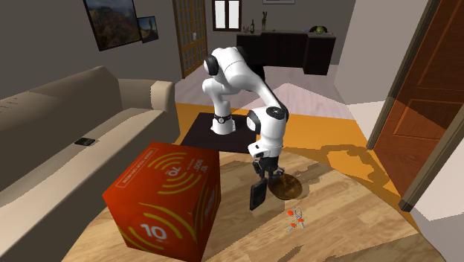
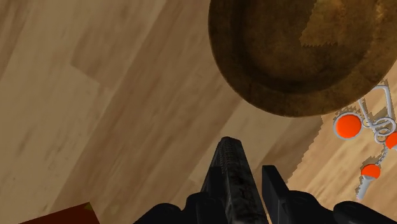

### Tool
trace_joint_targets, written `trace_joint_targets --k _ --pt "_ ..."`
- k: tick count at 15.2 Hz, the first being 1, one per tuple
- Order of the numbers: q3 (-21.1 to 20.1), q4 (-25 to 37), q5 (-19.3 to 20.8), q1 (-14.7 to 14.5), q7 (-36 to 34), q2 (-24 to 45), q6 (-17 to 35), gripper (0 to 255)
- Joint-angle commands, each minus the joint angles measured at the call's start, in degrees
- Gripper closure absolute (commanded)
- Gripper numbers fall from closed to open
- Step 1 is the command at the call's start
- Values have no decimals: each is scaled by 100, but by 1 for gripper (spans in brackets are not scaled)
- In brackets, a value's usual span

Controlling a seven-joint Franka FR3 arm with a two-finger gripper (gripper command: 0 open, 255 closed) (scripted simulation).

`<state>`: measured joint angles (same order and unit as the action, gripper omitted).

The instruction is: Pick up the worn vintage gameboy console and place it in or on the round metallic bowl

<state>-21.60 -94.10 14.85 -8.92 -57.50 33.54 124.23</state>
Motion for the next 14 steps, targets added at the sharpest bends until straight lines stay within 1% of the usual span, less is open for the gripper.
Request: trace_joint_targets --k 1,14 --pt "-21 48 -30 6 15 -64 -107 255" --pt "-143 414 -237 63 148 -500 -882 255"
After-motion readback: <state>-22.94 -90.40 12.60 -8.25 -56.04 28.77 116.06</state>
